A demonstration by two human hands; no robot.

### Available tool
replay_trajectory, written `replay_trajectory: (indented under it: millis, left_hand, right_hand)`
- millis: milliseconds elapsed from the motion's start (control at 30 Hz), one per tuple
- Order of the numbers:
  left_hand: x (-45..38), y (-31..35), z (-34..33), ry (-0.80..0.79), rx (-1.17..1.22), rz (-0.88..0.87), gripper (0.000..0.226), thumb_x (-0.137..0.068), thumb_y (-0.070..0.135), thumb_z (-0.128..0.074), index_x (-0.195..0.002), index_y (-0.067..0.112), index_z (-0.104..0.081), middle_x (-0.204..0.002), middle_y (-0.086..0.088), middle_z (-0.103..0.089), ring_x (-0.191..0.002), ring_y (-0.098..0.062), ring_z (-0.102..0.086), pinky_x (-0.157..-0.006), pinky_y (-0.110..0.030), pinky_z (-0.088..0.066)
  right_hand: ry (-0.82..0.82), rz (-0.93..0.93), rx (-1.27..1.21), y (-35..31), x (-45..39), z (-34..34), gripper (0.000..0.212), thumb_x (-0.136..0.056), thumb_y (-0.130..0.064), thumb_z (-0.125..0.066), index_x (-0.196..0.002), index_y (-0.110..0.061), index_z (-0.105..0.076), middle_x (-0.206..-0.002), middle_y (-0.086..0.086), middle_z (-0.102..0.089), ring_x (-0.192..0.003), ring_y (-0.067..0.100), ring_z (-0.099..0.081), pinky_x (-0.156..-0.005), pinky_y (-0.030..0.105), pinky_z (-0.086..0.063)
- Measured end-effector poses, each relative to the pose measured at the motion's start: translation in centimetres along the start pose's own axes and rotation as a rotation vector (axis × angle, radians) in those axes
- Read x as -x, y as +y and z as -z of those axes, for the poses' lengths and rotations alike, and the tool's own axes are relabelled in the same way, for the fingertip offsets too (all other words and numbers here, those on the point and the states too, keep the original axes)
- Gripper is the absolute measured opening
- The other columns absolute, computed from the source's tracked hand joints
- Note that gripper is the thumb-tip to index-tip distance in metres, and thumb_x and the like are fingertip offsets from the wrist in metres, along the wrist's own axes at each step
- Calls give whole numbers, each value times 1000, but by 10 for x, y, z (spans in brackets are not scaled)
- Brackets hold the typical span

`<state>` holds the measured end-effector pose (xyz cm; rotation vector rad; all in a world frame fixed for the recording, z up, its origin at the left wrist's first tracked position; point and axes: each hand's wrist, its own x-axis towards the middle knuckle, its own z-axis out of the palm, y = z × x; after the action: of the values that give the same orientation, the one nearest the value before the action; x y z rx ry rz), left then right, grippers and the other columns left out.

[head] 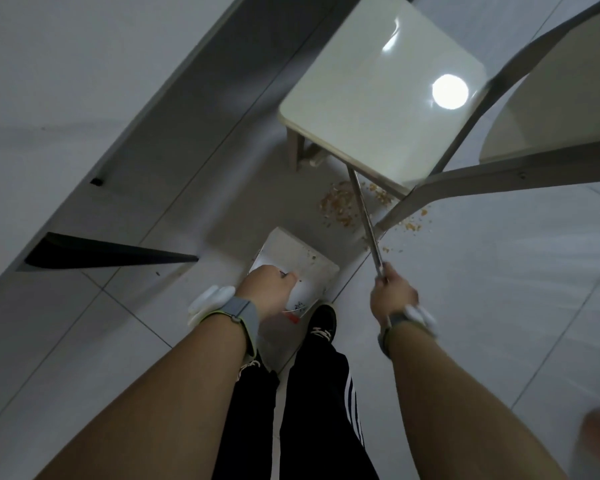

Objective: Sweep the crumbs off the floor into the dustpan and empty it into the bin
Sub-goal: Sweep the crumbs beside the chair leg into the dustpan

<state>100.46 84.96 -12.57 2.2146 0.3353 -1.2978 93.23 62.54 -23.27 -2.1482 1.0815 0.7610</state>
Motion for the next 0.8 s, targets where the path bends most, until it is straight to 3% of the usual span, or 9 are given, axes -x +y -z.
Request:
replay_trajectory:
  millis: [67, 167, 333, 400, 533, 633, 800]
  left_hand:
    - [-2, -3, -2, 13, 1, -8, 45, -100, 39, -41, -67, 9, -42, -69, -15, -48, -68, -26, -46, -62, -30, -31]
    - [-5, -10, -4, 41, 4, -11, 41, -99, 40, -41, -72, 10, -45, -73, -15, -45, -68, -23, -44, -63, -29, -31]
    - [-10, -19, -5, 33, 28, -20, 35, -99, 41, -42, -79, 14, -50, -78, -13, -49, -71, -21, -46, -66, -29, -34]
    - [-8, -22, -4, 28, 26, -18, 33, -99, 41, -41, -81, 15, -51, -80, -12, -50, -73, -21, -47, -68, -29, -35]
    - [0, -28, -1, 35, 0, -36, 39, -99, 39, -41, -73, 11, -50, -73, -13, -50, -71, -25, -49, -65, -30, -35]
    - [8, -39, 3, 19, -33, -64, 49, -99, 37, -42, -58, 12, -37, -58, -8, -42, -63, -27, -44, -58, -31, -29]
    - [11, -58, 9, -14, -64, -104, 52, -100, 35, -41, -54, 14, -29, -52, -5, -33, -52, -24, -34, -52, -30, -23]
  right_hand:
    - [-17, 23, 21, -39, -24, 0, 44, -96, -24, -43, -139, -35, -48, -120, 6, -64, -77, 24, -57, -77, 28, -48]
    - [-154, -20, 64, -78, -47, -3, 43, -99, -12, -43, -141, -20, -44, -135, 5, -55, -113, 26, -58, -88, 28, -45]
    - [-66, -51, -20, -59, -27, -22, 41, -95, -10, -50, -136, -8, -52, -134, 17, -56, -119, 33, -55, -84, 33, -43]
    - [-107, -26, 97, -35, -12, -26, 42, -97, -12, -45, -138, -16, -50, -130, 13, -59, -111, 31, -59, -79, 29, -44]
    - [-177, -50, 312, 14, 27, -38, 40, -91, -18, -41, -128, -30, -50, -108, 9, -66, -74, 25, -57, -65, 27, -44]
    - [-121, -101, 290, 42, 68, -56, 36, -89, -23, -41, -122, -31, -52, -101, 9, -68, -73, 27, -58, -62, 27, -42]
    - [-45, -145, 238, 57, 107, -66, 37, -85, -34, -31, -116, -40, -50, -84, 5, -65, -57, 22, -53, -55, 27, -43]
